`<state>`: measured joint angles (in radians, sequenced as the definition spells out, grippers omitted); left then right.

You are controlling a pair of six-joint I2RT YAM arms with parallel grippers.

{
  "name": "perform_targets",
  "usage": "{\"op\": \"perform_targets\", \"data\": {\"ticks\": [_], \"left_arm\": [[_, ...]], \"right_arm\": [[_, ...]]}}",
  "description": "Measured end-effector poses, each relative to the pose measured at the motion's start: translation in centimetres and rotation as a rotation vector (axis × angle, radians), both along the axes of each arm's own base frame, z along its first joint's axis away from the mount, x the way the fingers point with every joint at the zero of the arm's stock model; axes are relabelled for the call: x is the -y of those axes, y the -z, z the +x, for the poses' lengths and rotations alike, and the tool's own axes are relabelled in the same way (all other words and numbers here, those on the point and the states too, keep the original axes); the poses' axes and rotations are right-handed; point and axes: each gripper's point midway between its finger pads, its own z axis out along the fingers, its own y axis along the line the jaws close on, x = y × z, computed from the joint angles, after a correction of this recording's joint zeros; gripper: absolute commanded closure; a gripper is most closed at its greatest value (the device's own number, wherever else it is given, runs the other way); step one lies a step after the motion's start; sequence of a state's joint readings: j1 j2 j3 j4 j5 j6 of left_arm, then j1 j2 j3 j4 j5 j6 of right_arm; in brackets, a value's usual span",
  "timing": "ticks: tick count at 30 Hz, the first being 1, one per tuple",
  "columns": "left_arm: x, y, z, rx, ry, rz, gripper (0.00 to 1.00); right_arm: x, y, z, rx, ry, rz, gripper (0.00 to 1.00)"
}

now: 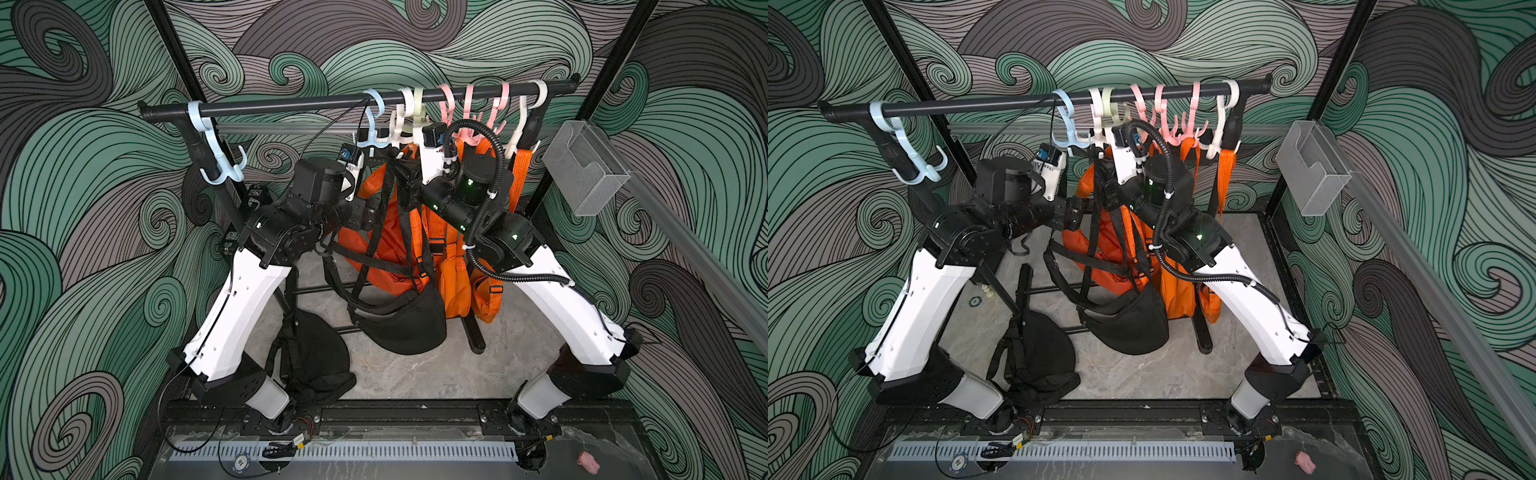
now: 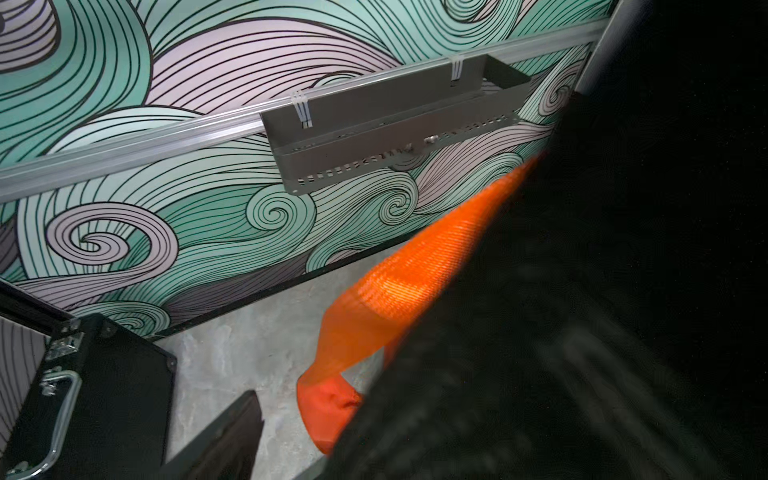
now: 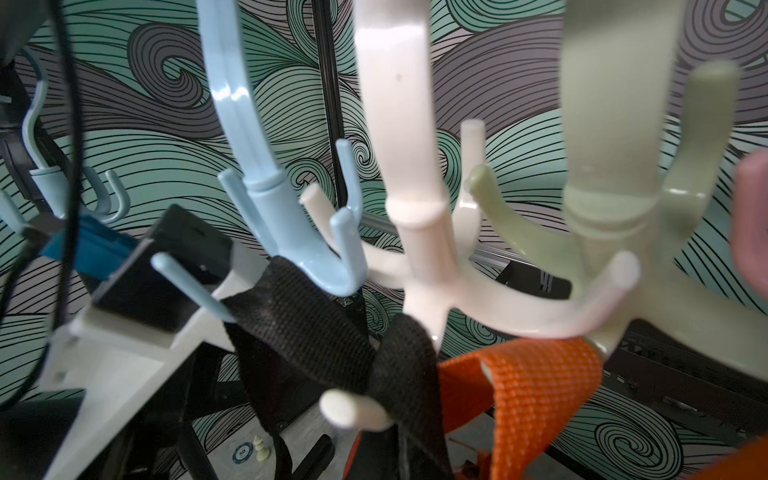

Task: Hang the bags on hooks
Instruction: Hang the bag on the hook.

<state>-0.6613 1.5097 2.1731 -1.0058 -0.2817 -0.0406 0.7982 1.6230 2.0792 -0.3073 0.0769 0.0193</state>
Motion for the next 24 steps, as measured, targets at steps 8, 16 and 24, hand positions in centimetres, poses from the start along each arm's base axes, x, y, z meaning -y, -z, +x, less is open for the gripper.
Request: {"op": "perform_targets", "data": {"ticks": [8,16,24], "left_arm": [[-3.2,0.1,-6.2,0.102,0.032,0.021,0.01],[-11.5,6.3,-8.7,0.154,-0.234,0.131,0.02],[-20.1,6.8,-11.3,0.283,-0.622,0.203,0.01]], "right_arm": [[-0.2,0.2,-0.4,-0.006,-0.013,-0.01,0.57],[-0.7,-0.3,-2.7,0.016,-0.06,-0.036,0.27],[-1.9,-1.3,-6.5,0.082,-0.111,-0.068,0.19]]}}
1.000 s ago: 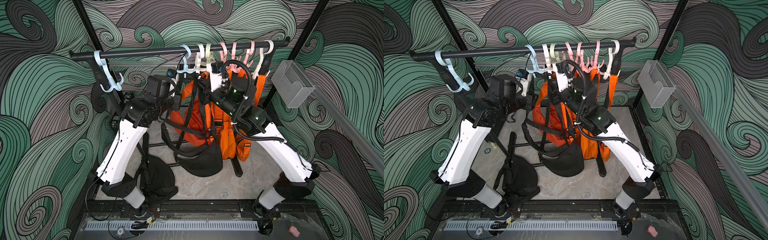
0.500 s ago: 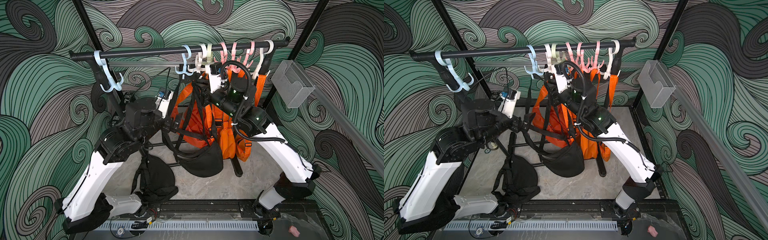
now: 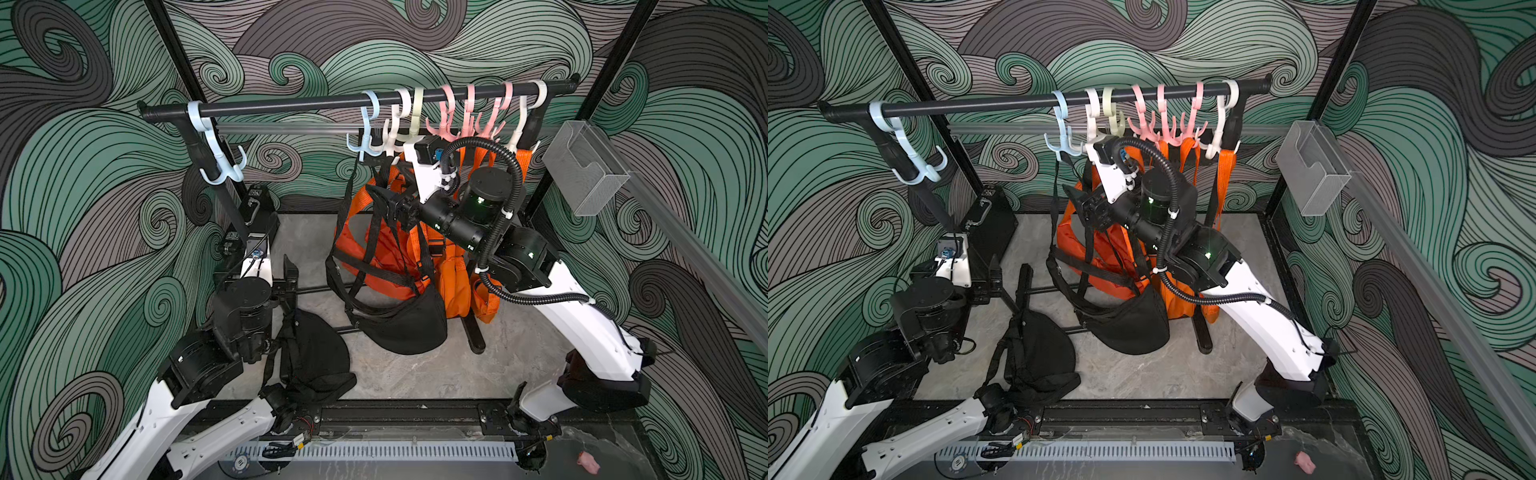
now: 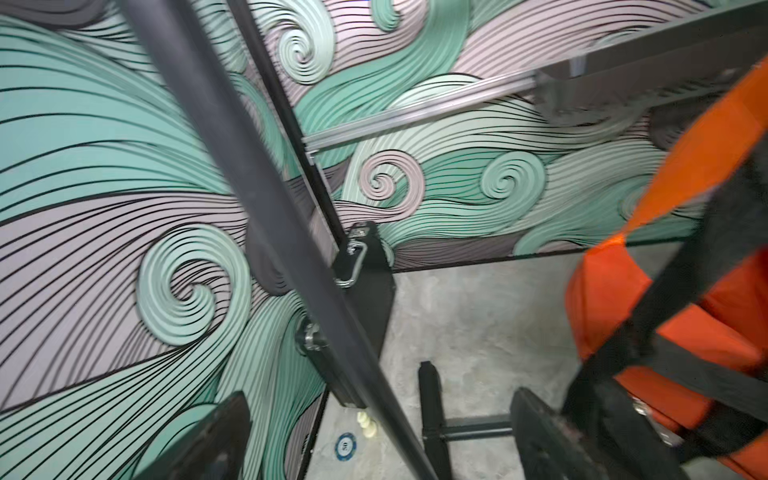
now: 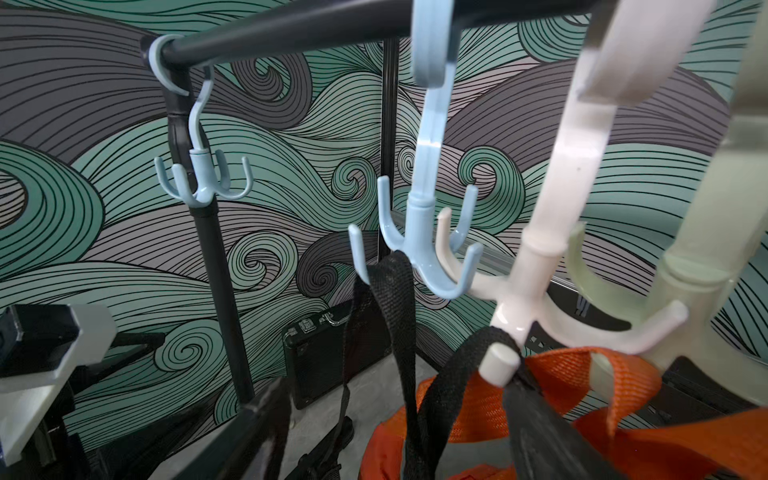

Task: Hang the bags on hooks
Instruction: Hang the bag on the hook, then adjust the clothesline at the center of the board.

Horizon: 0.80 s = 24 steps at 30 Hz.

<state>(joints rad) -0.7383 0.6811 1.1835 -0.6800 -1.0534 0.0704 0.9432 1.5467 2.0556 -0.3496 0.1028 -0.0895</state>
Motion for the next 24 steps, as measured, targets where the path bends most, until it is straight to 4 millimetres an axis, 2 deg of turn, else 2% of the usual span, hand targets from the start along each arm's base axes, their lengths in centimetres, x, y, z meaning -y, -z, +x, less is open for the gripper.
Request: {"op": "perform_targets", "data": {"ticks": [4,8,13,19,24], "left_arm": [[-2.3,1.5,-0.4,0.026,-0.124,0.048,0.01],[-4.2,2.6,0.7,-0.005,-0.244,0.071,0.01],[-5.1,3.7,2.7,-0.033,-0.314,0.035,0.02],[-6.5,4.4,5.6,-0.045,-0.391,-0.044,0.02],[-7.3,5.1,6.6,-0.047,-0.416,-0.086,0.01]], "right_arm": [[-0.3,1.0,-0.8,0.005,-0.016,-0.024,0.16],[-0.8,1.6,-1.6,0.018,-0.035,-0.047,0.11],[-1.7,2.0,-3.3,0.045,-0.078,-0.069,0.09],[-1.3,1.9,-5.1,0.075,-0.114,-0.072,0.08],[-1.3,1.2,-6.5,0.106,-0.143,-0.061,0.07]]}}
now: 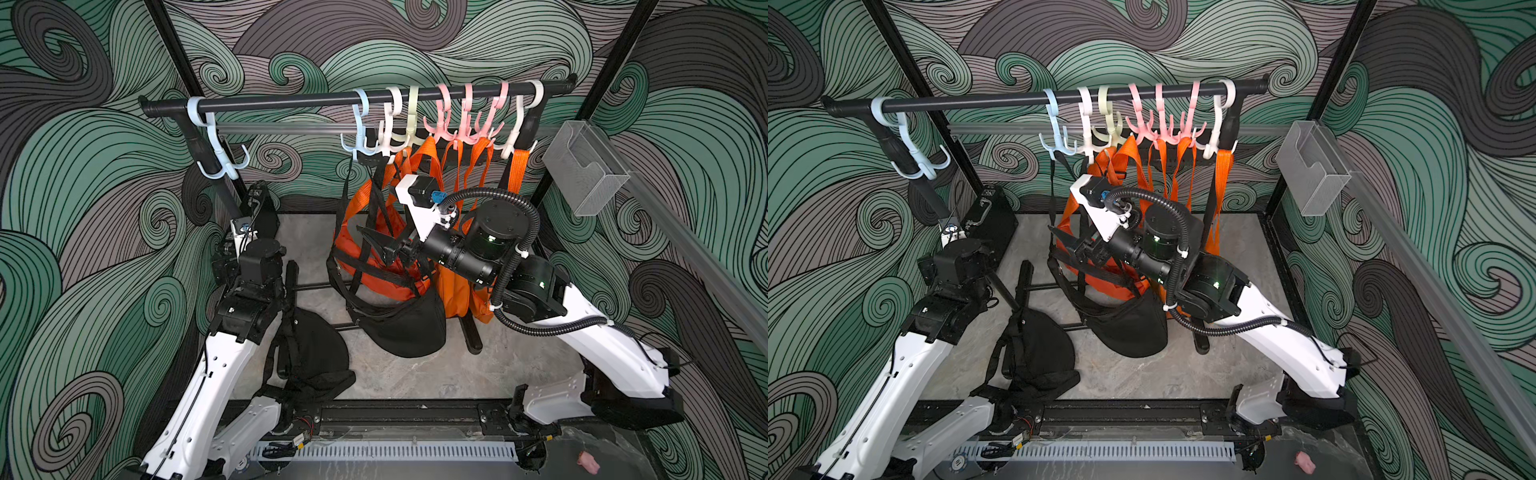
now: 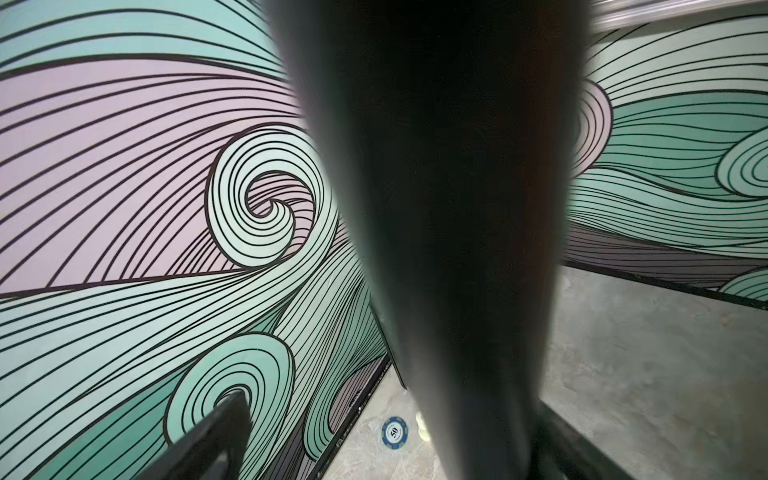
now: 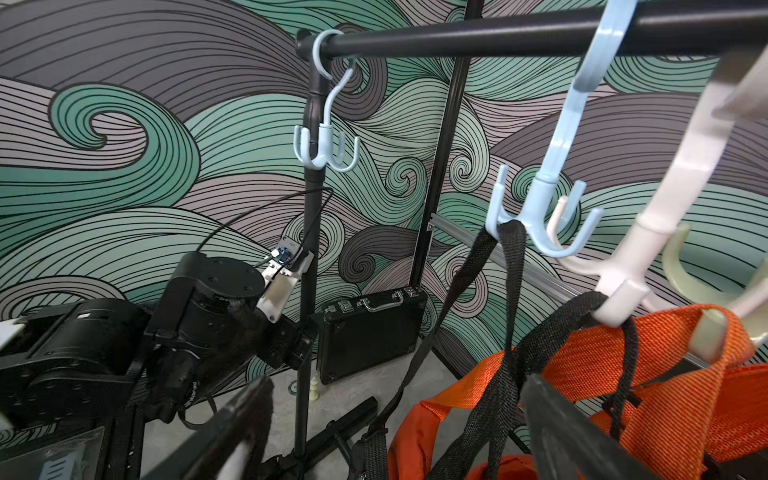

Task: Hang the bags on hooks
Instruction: Adjust the clothesline at the center of the board.

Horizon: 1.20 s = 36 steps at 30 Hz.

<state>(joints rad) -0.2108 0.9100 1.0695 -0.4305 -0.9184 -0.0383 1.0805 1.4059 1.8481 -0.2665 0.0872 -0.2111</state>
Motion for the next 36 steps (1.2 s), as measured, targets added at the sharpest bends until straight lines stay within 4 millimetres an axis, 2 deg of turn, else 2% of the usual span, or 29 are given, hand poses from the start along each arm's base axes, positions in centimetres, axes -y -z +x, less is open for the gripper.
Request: {"op": "perform_targets", "data": {"ticks": [4,9,13,17,20,22,26,28,30,33,36], "left_arm": [[-0.1,0.1,0.8,0.012,0.003,-0.023,0.02],[0.2,0.5,2.1,0.015,0.028,-0.046,0.02],[1.7,1.6,3.4,-0.013,0.119,-0.083,0.01],[3.9,0.7,3.3,0.028,0.267,-0.147,0.01],[6.4,-1.5,2.1,0.084,0.4,-0.167,0.01],[8.7,-4.0,1.3,0.123,0.505,-0.146,0.01],[14.4,-10.4,-0.2,0.189,0.7,-0.026,0.01],[16.0,-12.5,-0.8,0.217,0.732,0.05,0.01],[16.1,-13.8,-1.2,0.233,0.707,0.111,0.02],[15.3,-14.9,-1.2,0.223,0.647,0.191,0.04],[14.3,-17.1,-1.7,0.246,0.605,0.245,0.05]], "right_arm": [[-0.3,0.1,-0.8,0.016,-0.024,-0.002,0.07],[-0.6,0.7,-0.7,0.014,-0.029,-0.014,0.07],[-1.1,0.5,-0.9,0.012,-0.044,-0.018,0.07],[-2.2,0.3,-0.9,0.008,-0.066,-0.024,0.07],[-2.5,0.9,-1.0,-0.004,-0.074,-0.042,0.07],[-2.5,0.9,-1.1,-0.006,-0.078,-0.042,0.07],[-2.4,0.6,-1.3,-0.012,-0.091,-0.035,0.07],[-2.3,0.2,-1.5,-0.013,-0.095,-0.028,0.07],[-2.3,-0.1,-1.7,-0.012,-0.1,-0.022,0.07],[-2.2,-0.1,-1.7,-0.012,-0.101,-0.023,0.07],[-2.3,0.2,-1.7,-0.018,-0.102,-0.034,0.07]]}}
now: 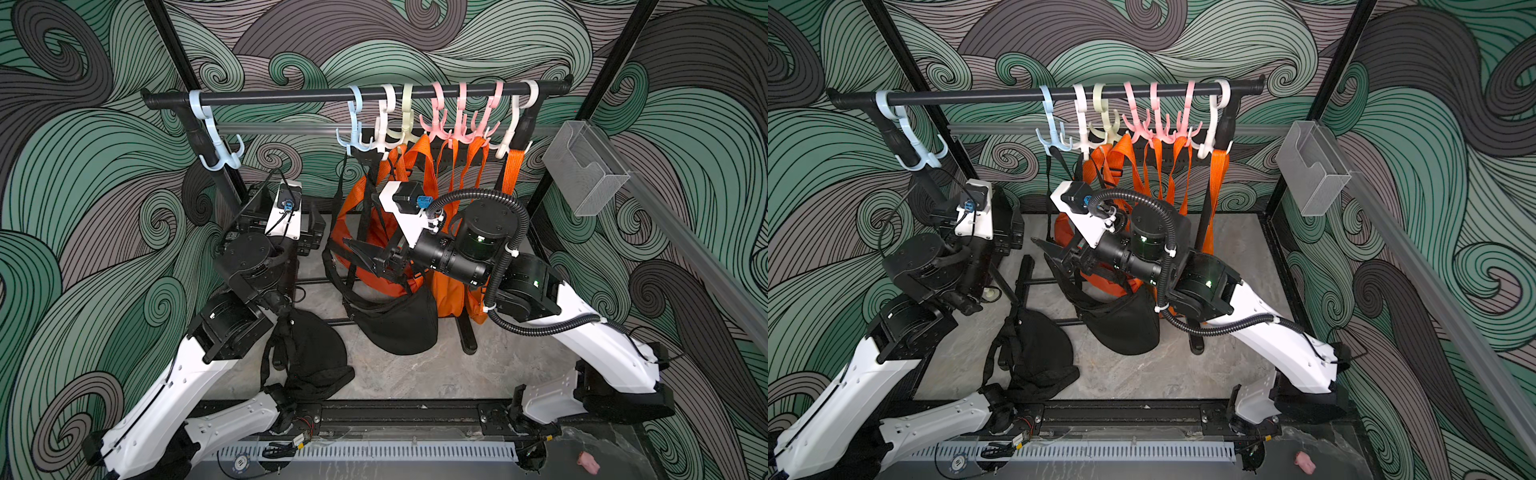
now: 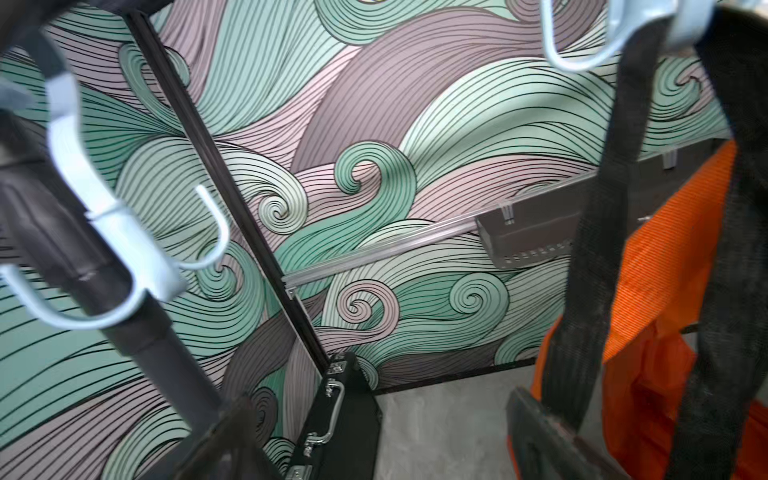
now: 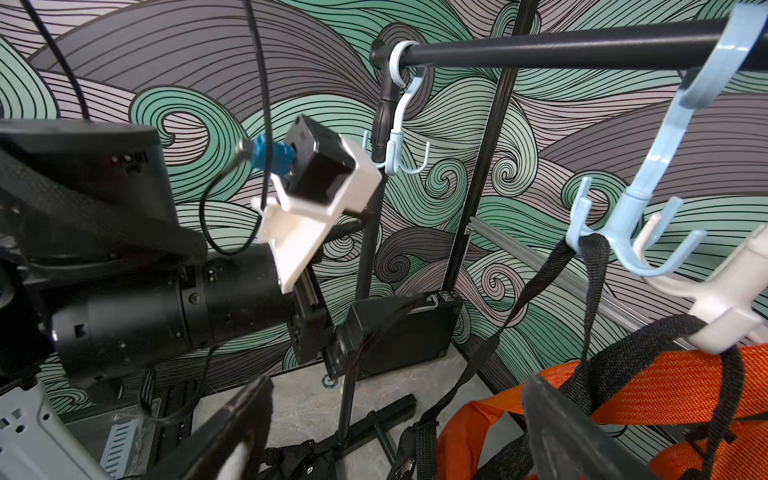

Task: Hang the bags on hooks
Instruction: Adjust the clothesline at the center of the board, then adjust the hook on the clothesline.

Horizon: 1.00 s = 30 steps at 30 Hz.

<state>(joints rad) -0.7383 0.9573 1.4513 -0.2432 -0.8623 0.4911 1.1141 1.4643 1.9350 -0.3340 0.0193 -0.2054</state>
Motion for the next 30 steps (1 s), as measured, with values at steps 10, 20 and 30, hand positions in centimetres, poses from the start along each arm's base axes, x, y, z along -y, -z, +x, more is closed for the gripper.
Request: {"op": "perform_targets", "data": {"ticks": [10,20,30], "left_arm": [[-5.9,-7.3,-0.9,0.16,-0.239,0.01,0.04],[-7.9,-7.5,3.1,0.132,-0.346,-0.022,0.17],[-7.1,-6.0,6.7,0.058,-0.344,-0.014,0.46]], "right_arm": [[0.0,0.5,-0.8,-0.006,-0.016,-0.015,0.07],[-0.2,0.7,-1.9,-0.004,-0.04,-0.02,0.07],[-0.5,0.9,-2.8,0.014,-0.06,-0.035,0.08]]}}
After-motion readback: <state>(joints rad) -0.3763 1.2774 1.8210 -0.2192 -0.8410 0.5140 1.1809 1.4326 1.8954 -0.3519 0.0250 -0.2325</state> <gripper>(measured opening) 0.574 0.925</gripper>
